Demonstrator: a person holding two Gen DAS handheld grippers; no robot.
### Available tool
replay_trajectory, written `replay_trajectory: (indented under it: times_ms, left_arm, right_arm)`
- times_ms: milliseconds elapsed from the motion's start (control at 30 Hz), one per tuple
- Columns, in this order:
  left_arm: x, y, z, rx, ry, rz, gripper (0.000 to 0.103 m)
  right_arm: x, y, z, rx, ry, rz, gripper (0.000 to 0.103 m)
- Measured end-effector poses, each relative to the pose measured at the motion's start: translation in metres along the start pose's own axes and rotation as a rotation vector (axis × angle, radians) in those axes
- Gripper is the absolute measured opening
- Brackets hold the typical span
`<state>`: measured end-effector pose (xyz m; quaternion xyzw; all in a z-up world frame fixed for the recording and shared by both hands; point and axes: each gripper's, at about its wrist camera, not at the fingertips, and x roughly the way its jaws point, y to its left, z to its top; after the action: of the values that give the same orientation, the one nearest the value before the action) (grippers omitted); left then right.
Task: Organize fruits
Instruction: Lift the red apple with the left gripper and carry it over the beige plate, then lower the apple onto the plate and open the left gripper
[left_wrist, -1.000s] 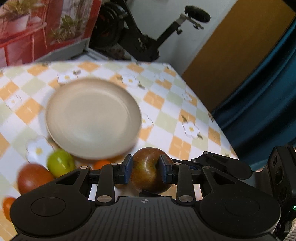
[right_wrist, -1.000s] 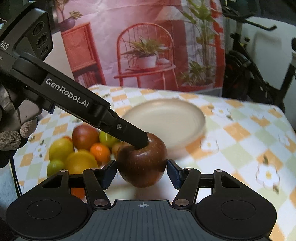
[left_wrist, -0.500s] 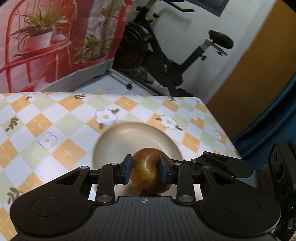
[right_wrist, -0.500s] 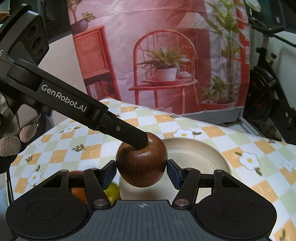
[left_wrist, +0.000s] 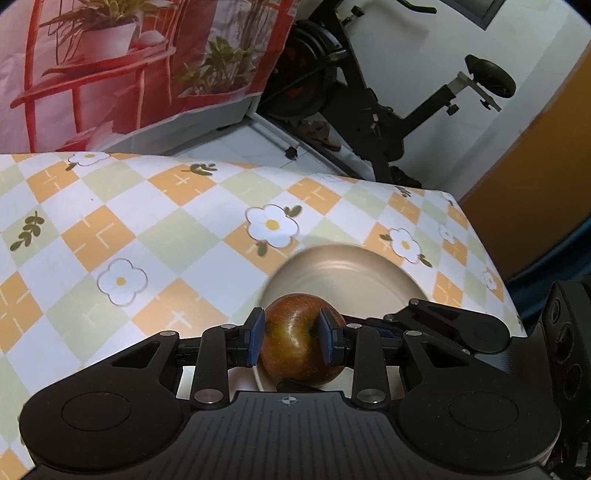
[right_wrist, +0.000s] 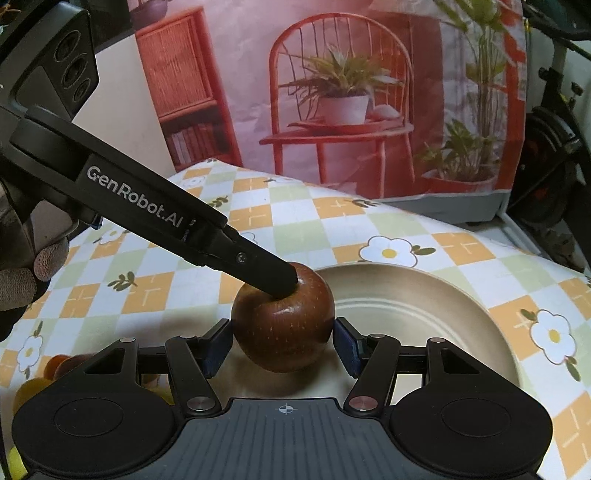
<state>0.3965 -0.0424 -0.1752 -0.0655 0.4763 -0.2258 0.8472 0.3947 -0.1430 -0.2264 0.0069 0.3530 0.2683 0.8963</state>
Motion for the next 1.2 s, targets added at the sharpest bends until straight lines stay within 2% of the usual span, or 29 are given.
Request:
replay_trajectory:
  times_ms: [167,333,467,600,800,900,1033,1200]
  left_arm:
    - [0.004,0.003,0.004,0.016,-0.011,-0.003,0.033]
    - [0.003,-0.004,0.003,0.045,-0.021,0.028,0.034]
    - [0.002,-0.004,0.004,0.049,-0.017,0.047,0.034]
    - [0.001,-0.008,0.003,0.066,-0.024,0.073,0.034]
    - [-0.003,-0.016,-0.001,0.073,-0.039,0.125,0.034]
    - [-0.012,-0.018,-0.006,0.073,-0.046,0.128,0.034]
    - [-0.036,-0.026,-0.018,0.095,-0.088,0.147,0.034]
    - [-0.072,-0.033,-0.039,0.109,-0.156,0.162,0.034]
  right_arm:
    - [0.003,-0.005,0.001,0.004,-0.009,0.004,0.056]
    - [0.003,-0.006,0.002,0.021,-0.001,0.005,0.056]
    - [-0.002,-0.002,0.004,0.012,0.011,-0.02,0.061]
    - [-0.019,-0.002,-0.001,0.031,0.0,-0.06,0.061]
    - [-0.062,-0.004,-0.025,0.136,-0.053,-0.125,0.061]
    - [-0.086,-0.001,-0.043,0.203,-0.1,-0.172,0.06]
    - [-0.116,0.005,-0.066,0.291,-0.165,-0.221,0.06]
    - [-0.14,0.019,-0.089,0.32,-0.208,-0.258,0.06]
